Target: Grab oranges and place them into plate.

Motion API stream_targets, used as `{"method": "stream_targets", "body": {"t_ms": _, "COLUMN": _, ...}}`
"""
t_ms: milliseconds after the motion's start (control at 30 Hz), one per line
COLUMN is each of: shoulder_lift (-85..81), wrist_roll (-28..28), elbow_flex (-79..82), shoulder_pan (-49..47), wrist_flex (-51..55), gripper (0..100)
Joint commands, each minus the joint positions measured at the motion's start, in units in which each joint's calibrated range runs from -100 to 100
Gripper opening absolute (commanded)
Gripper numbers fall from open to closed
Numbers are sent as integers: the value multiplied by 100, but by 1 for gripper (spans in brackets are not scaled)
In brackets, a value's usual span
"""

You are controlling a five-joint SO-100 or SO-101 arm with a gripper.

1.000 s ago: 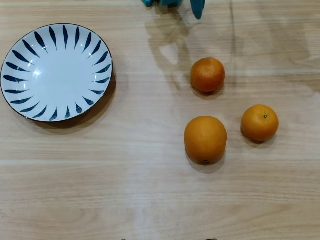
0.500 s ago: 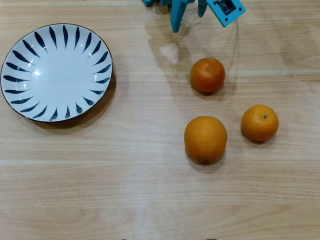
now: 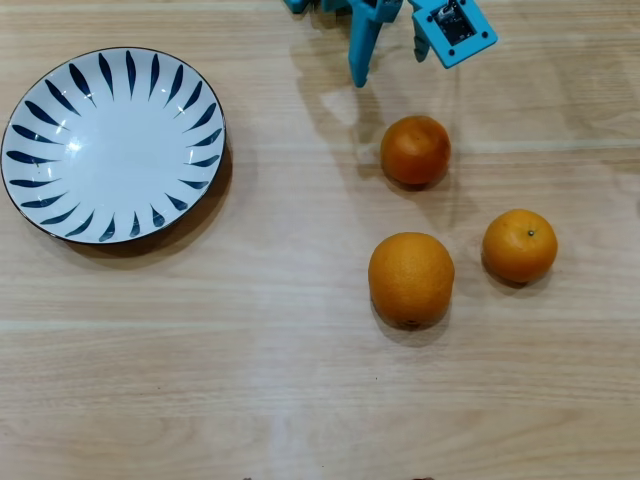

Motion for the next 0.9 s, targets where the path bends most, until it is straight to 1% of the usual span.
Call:
{"method": "stream_targets", "body": {"t_ms": 0, "shoulder_lift": -101, "wrist_roll": -26, "elbow_flex": 552, "shoulder_pan": 104, "wrist_flex": -1369, "gripper": 30}}
{"method": "stream_targets", "body": {"t_ms": 100, "shoulder_lift": -75, "wrist_roll": -63, "elbow_flex": 1376, "shoulder_pan": 72, "wrist_flex": -2581, "gripper": 30}}
{"method": "stream_targets", "body": {"t_ms": 167, "shoulder_lift": -25, "wrist_roll": -267, "elbow_flex": 1756, "shoulder_pan": 40, "wrist_flex": -3036, "gripper": 30}}
{"method": "stream_targets", "body": {"t_ms": 233, "shoulder_lift": -16, "wrist_roll": -486, "elbow_flex": 2046, "shoulder_pan": -65, "wrist_flex": -3114, "gripper": 30}}
{"method": "stream_targets", "body": {"t_ms": 267, "shoulder_lift": -16, "wrist_roll": -700, "elbow_flex": 2182, "shoulder_pan": -162, "wrist_flex": -3157, "gripper": 33}}
{"method": "stream_targets", "body": {"t_ms": 367, "shoulder_lift": -16, "wrist_roll": -889, "elbow_flex": 2182, "shoulder_pan": -412, "wrist_flex": -3174, "gripper": 42}}
{"method": "stream_targets", "body": {"t_ms": 400, "shoulder_lift": -16, "wrist_roll": -1009, "elbow_flex": 2182, "shoulder_pan": -541, "wrist_flex": -3182, "gripper": 47}}
{"method": "stream_targets", "body": {"t_ms": 467, "shoulder_lift": -16, "wrist_roll": -1197, "elbow_flex": 2173, "shoulder_pan": -670, "wrist_flex": -3182, "gripper": 50}}
{"method": "stream_targets", "body": {"t_ms": 600, "shoulder_lift": -16, "wrist_roll": -1699, "elbow_flex": 2118, "shoulder_pan": -960, "wrist_flex": -3182, "gripper": 49}}
{"method": "stream_targets", "body": {"t_ms": 667, "shoulder_lift": -16, "wrist_roll": -1845, "elbow_flex": 2118, "shoulder_pan": -1008, "wrist_flex": -3182, "gripper": 48}}
{"method": "stream_targets", "body": {"t_ms": 867, "shoulder_lift": -16, "wrist_roll": -1892, "elbow_flex": 2136, "shoulder_pan": -887, "wrist_flex": -3191, "gripper": 47}}
